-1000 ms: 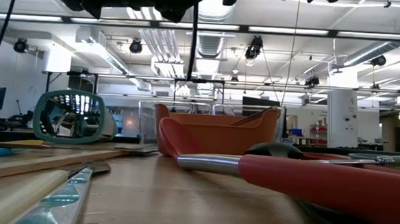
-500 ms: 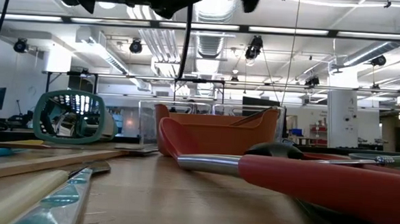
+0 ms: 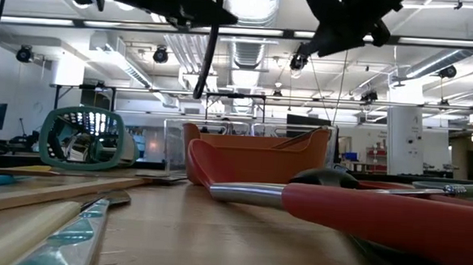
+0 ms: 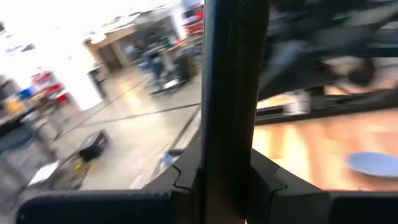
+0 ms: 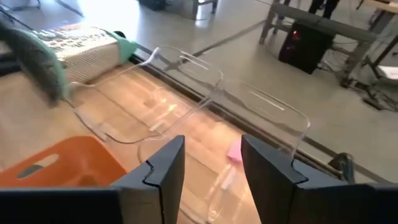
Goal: Pick & Place Kitchen Items
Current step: Put the black serving spoon into the left transparent bin
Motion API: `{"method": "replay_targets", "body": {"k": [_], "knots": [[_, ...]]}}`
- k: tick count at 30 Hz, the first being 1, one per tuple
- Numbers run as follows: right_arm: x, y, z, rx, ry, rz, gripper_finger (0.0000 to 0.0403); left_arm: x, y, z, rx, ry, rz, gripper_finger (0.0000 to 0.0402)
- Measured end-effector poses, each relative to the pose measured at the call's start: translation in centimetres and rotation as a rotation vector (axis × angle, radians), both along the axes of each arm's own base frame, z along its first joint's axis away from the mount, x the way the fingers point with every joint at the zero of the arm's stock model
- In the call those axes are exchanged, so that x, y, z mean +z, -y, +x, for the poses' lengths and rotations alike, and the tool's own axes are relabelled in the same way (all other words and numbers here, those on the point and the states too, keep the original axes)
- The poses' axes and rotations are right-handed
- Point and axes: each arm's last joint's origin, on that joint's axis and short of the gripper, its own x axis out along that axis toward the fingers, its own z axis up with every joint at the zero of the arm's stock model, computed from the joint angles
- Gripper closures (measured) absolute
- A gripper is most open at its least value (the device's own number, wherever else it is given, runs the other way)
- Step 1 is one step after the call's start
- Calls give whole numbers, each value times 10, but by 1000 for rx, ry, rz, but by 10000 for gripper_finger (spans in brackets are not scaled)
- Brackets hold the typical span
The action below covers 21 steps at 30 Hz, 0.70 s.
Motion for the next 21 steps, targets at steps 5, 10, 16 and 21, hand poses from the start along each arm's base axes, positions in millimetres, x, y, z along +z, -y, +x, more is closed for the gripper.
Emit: {"method": "replay_targets", "body": {"k": [5, 10, 16, 21], "knots": [[0, 0, -1, -1, 4, 2, 266, -6, -44, -8, 159, 25, -78, 328], [-1, 0, 0, -4, -1, -4, 275, 0, -94, -22, 207, 126, -210, 328], [0, 0, 0, -16, 11, -13, 284, -15, -139, -29, 259, 144, -390, 328], [1, 1, 0, -21, 4, -34, 291, -37, -156, -16, 302, 66, -440, 328]]}}
